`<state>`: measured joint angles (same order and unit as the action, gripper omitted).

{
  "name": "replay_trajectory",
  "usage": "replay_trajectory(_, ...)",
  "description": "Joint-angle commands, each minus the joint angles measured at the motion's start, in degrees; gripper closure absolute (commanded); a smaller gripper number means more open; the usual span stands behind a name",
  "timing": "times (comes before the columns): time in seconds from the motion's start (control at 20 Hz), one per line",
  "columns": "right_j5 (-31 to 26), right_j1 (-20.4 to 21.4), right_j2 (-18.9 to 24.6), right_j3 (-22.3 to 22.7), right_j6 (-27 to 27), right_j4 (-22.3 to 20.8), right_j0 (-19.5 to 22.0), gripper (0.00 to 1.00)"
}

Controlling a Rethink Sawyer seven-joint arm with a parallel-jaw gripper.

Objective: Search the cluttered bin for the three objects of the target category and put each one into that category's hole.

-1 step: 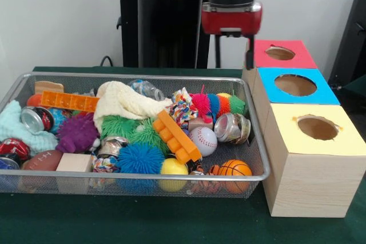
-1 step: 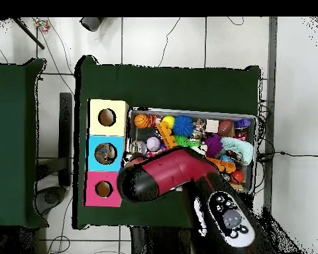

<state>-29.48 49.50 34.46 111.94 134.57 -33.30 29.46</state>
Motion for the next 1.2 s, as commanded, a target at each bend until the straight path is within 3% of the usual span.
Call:
replay_trajectory(0.05,-12.63,-7.91,9.27,-9.22,-26.58,-3.9,-0.15,0.0)
replay_trajectory(0.4,-21.94,-15.12,13.02,-22.44,-38.94,-3.49,-0.02,0.0)
replay_trajectory(0.7,-26.14,-18.31,14.12,-28.74,-45.12,-3.14,-0.48,0.0)
replay_trajectory(0.95,-26.95,-14.48,14.37,-27.03,-45.38,-2.2,-0.01,0.0)
replay_trajectory(1.2,-25.95,-3.16,16.79,-15.53,-41.41,2.51,2.07,0.0)
